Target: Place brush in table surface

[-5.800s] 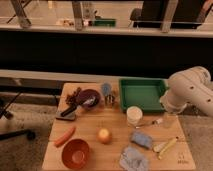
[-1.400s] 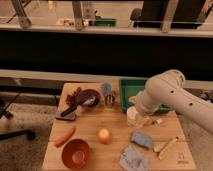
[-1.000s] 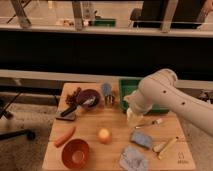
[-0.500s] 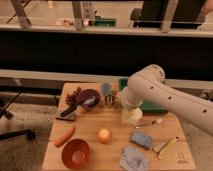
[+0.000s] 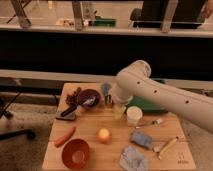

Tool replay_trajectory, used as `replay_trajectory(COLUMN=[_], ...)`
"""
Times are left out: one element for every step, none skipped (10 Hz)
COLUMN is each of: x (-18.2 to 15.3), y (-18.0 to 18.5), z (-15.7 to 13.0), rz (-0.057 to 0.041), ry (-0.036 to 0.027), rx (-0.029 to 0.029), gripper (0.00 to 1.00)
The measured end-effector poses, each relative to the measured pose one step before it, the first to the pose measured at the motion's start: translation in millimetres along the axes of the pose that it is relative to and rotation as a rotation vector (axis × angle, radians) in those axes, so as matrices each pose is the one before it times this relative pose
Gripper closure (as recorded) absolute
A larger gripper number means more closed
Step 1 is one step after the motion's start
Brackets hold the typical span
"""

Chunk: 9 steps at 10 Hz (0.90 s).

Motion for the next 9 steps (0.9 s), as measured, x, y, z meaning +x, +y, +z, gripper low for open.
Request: replay_trajectory(x=[-6.04,-4.12,-3.2,-3.07,-4.92,-6.63,-3.51,-5.64,-8.55], y=[-3.55,-4.11,-4.05,-4.11,-5.45,-5.44,-3.27,-4.67,-4.32], z=[2.3,1.86,1.55,1.5,2.21,3.38,2.38,3.48,3.47], rz=[-0.01156,-0.01088,-0.00861,-0.00841,-0.00922,-0.01192,-0.00557,-0.00791,-0.00892], ry=[-0.00243,-0.00046,-0.00128,0.00073,-0.00104,-0.00157,0.00123,0.00185,-0.00404], rx=[-0.00238,0.00033,-0.00012,0.00011,-0.00002,-0.0021,-0.00126,-0.00068,-0.00303], gripper=[0.2,0.2,0.2,0.2,0.2,0.2,0.2,0.2,0.2])
